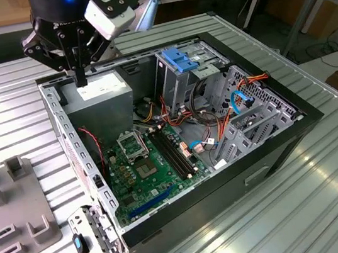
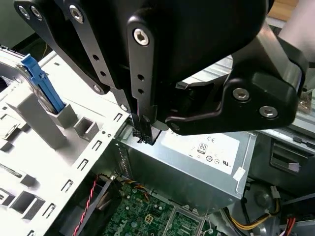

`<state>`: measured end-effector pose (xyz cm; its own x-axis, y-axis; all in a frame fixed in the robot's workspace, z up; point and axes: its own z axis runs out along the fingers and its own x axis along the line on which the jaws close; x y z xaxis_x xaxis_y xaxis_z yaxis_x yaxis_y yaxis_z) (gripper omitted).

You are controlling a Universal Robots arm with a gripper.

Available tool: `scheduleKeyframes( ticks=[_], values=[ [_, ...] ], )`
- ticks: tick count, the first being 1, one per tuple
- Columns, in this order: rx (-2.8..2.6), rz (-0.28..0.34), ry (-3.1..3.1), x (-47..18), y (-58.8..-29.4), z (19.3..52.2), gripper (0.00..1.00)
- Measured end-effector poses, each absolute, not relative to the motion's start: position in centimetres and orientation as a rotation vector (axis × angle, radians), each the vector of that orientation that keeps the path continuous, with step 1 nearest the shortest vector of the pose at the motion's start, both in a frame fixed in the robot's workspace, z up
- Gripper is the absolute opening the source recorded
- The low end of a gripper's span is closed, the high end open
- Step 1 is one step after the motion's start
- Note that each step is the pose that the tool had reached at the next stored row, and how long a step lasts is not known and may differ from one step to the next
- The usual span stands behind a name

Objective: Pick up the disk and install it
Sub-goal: 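Reach for the disk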

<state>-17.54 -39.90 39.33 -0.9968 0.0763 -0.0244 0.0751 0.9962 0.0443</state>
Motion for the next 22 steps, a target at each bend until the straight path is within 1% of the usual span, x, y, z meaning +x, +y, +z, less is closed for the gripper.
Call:
scheduleKeyframes(
  ticks=[12,22],
  values=[
    [0.118,0.068,3.112,-21.8,-39.9,39.3,0.11],
    [0.118,0.068,3.112,-23.3,-39.9,39.3,0.11]
  ],
)
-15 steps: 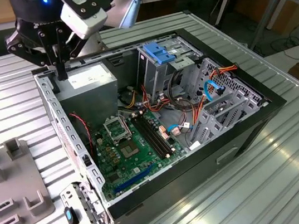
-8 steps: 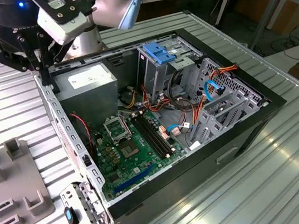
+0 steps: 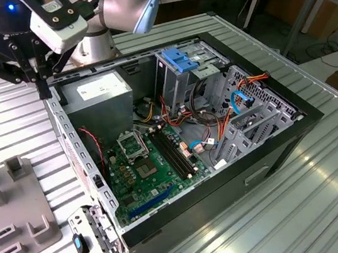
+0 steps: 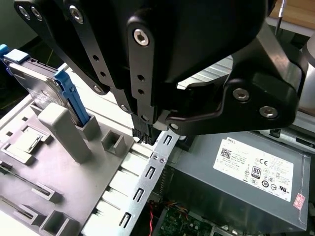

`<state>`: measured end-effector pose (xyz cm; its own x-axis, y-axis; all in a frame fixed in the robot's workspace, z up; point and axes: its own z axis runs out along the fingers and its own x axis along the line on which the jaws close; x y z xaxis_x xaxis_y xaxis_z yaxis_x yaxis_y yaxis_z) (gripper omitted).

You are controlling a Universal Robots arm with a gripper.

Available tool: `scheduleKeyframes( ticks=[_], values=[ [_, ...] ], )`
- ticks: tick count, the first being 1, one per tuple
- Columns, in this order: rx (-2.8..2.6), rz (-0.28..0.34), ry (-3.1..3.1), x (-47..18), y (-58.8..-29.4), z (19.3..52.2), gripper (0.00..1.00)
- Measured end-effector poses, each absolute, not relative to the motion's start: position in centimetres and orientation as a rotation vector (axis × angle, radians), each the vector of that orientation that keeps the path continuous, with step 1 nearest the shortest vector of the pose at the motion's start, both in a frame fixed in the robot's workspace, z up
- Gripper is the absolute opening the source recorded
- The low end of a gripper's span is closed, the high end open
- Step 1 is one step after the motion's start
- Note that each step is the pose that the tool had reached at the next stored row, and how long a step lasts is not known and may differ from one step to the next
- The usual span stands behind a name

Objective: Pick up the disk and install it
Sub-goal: 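Reach for the disk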

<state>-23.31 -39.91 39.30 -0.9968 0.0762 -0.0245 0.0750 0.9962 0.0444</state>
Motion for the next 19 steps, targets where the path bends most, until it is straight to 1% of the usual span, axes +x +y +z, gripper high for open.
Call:
scheduleKeyframes(
  ticks=[10,19],
  values=[
    [0.118,0.068,3.112,-25.1,-39.9,39.3,0.11],
    [0.118,0.068,3.112,-25.2,-39.9,39.3,0.11]
  ],
)
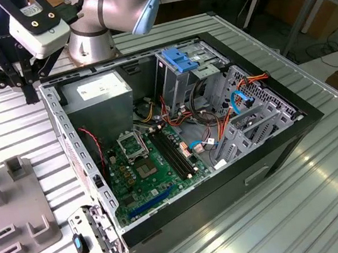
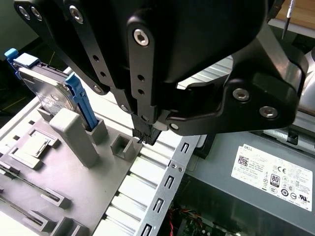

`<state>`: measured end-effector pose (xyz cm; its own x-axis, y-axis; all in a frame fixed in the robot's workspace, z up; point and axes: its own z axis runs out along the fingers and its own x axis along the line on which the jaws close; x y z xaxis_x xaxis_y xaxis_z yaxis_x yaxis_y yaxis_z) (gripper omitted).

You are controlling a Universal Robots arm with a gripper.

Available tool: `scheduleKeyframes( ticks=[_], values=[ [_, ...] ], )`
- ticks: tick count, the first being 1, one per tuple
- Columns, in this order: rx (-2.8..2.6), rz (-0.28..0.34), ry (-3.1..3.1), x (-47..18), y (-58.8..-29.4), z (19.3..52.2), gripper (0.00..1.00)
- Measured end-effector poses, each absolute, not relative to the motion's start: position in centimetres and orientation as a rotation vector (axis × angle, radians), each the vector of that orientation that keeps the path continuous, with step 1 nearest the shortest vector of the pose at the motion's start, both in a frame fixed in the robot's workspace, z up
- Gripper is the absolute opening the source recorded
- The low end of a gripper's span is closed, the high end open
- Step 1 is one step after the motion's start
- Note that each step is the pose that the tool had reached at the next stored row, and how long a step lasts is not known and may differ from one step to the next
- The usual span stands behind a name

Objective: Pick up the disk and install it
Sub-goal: 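Reach for the disk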

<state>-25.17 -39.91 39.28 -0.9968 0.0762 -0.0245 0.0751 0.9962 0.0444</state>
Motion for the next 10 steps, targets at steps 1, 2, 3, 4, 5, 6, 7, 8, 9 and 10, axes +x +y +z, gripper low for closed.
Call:
scheduleKeyframes(
  ticks=[1,2,3,4,5,6,7,8,9,10],
  values=[
    [0.118,0.068,3.112,-25.2,-39.9,39.3,0.11],
    [0.118,0.068,3.112,-25.3,-39.9,39.3,0.11],
    [0.118,0.068,3.113,-25.3,-39.9,39.3,0.11],
    [0.118,0.068,3.113,-25.6,-39.9,39.3,0.11],
    [0.118,0.068,3.112,-25.7,-39.9,39.3,0.11],
    [0.118,0.068,3.112,-25.8,-39.9,39.3,0.11],
    [0.118,0.068,3.112,-26.2,-39.9,39.2,0.11],
    [0.118,0.068,3.112,-26.4,-39.9,39.2,0.11],
    [0.118,0.068,3.112,-26.6,-39.9,39.2,0.11],
    [0.118,0.068,3.112,-26.8,-39.9,39.2,0.11]
  ],
)
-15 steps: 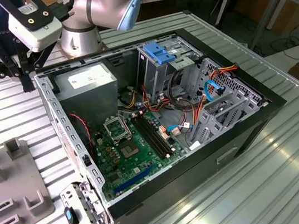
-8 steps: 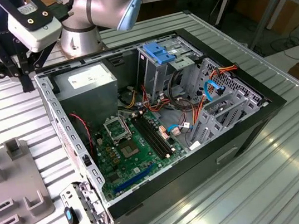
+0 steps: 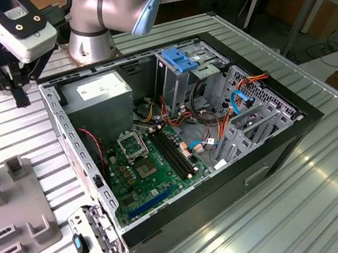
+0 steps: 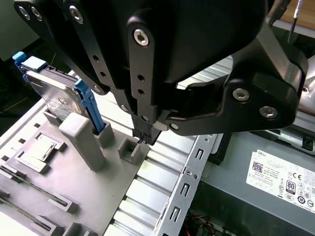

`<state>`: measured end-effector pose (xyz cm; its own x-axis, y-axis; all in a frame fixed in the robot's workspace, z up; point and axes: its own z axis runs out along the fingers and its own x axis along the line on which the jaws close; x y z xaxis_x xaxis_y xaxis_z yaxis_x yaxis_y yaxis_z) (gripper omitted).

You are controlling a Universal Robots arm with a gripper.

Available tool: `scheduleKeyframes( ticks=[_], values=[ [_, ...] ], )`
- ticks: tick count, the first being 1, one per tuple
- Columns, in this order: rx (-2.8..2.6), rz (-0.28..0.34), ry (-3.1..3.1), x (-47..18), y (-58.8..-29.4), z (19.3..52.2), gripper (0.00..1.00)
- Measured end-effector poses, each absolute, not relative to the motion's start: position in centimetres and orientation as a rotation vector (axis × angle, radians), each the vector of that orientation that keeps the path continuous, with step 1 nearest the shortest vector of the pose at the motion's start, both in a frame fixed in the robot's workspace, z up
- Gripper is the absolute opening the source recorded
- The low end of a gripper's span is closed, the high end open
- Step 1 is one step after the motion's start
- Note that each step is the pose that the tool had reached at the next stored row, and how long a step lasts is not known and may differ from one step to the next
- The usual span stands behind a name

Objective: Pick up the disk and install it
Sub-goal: 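Reach for the disk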

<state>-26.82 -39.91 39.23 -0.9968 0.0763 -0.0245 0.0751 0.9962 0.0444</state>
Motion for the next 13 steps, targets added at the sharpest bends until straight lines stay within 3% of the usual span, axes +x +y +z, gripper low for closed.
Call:
scheduleKeyframes(
  ticks=[13],
  values=[
    [0.118,0.068,3.112,-30.4,-39.9,39.1,0.11]
  ],
)
